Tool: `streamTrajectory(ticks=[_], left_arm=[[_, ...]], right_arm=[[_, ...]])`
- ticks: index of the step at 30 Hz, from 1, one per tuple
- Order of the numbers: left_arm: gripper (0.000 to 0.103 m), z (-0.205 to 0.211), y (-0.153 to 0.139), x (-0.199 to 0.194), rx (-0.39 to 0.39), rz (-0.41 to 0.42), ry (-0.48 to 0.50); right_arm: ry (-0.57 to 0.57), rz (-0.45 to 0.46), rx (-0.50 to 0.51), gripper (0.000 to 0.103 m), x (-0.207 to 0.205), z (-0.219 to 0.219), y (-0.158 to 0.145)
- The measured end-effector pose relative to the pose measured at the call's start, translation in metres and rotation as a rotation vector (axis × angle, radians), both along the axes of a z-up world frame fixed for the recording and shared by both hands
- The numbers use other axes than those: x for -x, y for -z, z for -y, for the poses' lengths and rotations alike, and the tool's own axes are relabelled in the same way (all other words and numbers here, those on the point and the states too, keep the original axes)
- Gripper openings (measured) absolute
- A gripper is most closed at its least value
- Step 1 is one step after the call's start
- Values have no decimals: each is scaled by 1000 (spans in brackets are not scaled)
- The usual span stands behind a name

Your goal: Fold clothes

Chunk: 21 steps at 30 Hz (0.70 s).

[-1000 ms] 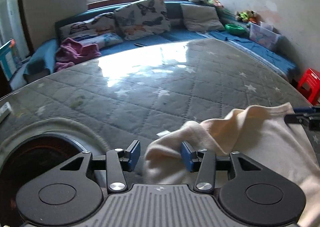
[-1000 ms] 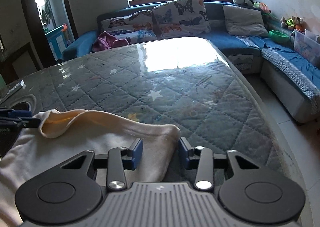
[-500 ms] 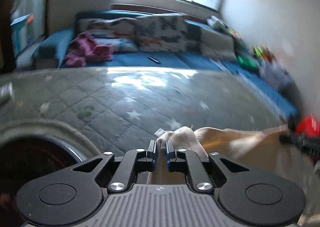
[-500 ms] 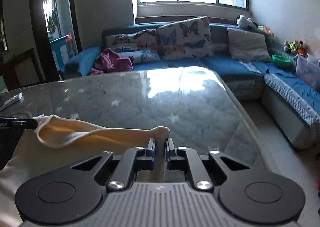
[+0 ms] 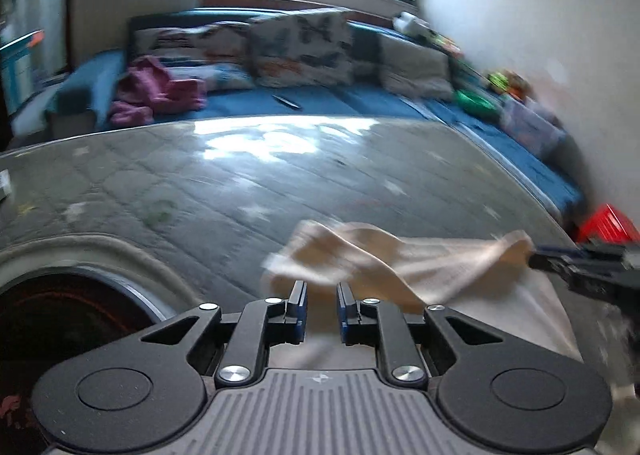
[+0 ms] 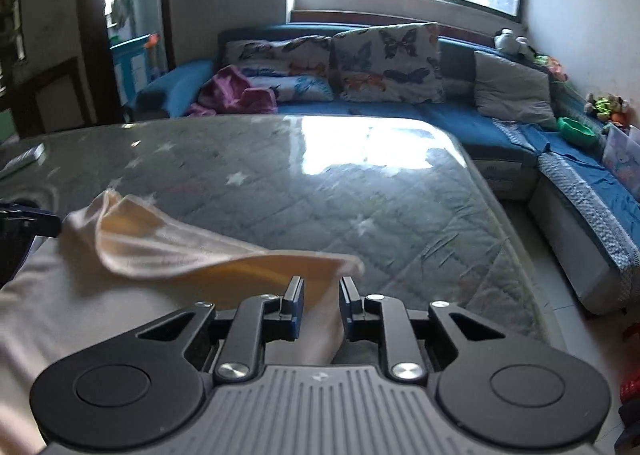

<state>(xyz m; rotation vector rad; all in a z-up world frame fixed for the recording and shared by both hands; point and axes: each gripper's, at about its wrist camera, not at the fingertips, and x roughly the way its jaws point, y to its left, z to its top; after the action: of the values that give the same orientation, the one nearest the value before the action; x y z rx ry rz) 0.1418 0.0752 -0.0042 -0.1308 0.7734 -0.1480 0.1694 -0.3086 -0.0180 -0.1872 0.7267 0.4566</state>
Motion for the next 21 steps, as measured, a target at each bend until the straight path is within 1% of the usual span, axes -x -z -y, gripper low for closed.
streamTrajectory(ticks=[2, 5, 7, 9, 10, 11, 13, 15, 18, 20, 21], left_arm=[[17, 10, 5, -3, 2, -32, 55], [17, 19, 11, -16, 34, -60, 84], [17, 22, 14, -24, 42, -68, 65], [17, 21, 13, -32, 54, -52, 26], [21, 19, 12, -36, 64, -41, 1], [28, 15, 11, -40, 88, -29, -26], [40, 7, 8, -46, 127, -8, -98], [40, -1, 7, -51, 153, 4, -156], [40, -6, 7, -47, 157, -9, -163], [38, -5, 6, -36, 142, -8, -130], [38, -4, 5, -29, 134, -10, -111]], right_arm=[[-43, -29, -8, 19, 3, -4, 2], [-78, -37, 18, 18, 0, -17, 6], [-91, -39, 16, 20, -4, -25, 9], [-89, -31, 3, 28, -12, -29, 8], [-87, -27, -4, 31, -16, -32, 8], [-85, -23, -11, 37, -20, -34, 8], [-74, -17, -29, 39, -27, -35, 7], [-65, -16, -37, 42, -30, -36, 6], [-70, -14, -45, 44, -28, -35, 3], [-98, -13, -44, 45, -19, -35, 1], [-114, -15, -39, 49, -13, -37, 1]])
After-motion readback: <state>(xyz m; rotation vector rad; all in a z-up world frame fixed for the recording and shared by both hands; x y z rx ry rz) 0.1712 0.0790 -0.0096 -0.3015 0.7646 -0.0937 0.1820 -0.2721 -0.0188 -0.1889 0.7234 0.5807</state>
